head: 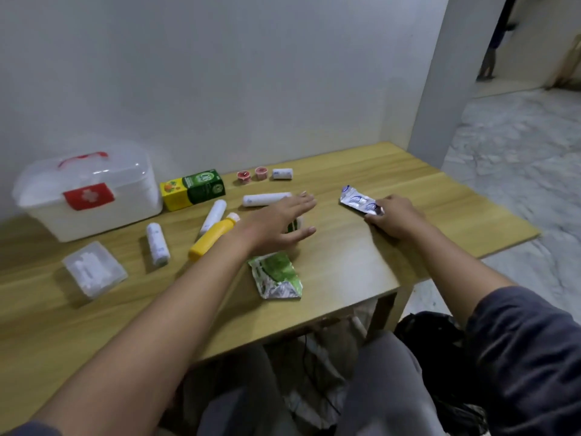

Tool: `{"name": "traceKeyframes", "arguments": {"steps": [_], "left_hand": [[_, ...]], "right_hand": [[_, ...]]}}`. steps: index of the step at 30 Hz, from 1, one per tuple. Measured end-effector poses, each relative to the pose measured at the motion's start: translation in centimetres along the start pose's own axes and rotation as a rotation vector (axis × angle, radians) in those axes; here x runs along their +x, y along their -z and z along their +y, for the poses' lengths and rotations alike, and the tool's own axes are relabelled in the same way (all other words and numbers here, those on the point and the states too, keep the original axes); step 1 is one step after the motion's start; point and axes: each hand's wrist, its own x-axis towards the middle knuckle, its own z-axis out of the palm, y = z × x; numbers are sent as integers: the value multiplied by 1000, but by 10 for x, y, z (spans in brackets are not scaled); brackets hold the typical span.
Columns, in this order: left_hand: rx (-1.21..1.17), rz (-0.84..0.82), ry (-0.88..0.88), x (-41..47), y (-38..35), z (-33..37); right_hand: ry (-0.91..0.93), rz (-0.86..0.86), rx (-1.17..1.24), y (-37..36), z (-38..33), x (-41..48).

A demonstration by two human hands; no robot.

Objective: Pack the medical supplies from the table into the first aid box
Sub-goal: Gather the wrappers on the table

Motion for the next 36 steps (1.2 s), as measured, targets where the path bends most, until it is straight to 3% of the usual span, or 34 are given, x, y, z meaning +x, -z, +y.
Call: {"name": "traceKeyframes", "arguments": {"steps": [5, 11, 15, 22, 30, 36], "left_hand": [[-27, -91, 46, -45, -17, -1], [22, -242, 222, -62, -29, -2], [14, -174, 285, -62, -28, 3], [-286, 14, 476, -61, -27, 5], [-587, 118, 318, -39, -28, 28], [-707, 131, 144, 9, -19, 70]], "right_hand": [[-80, 52, 70, -4, -7, -23], [-123, 74, 199, -6, -9, -42], [-114, 79, 284, -4, -3, -47], [-144, 97, 396, -1, 5, -52], [-140, 80, 537, 10, 16, -63], [-131, 184, 652, 37, 42, -74]]}}
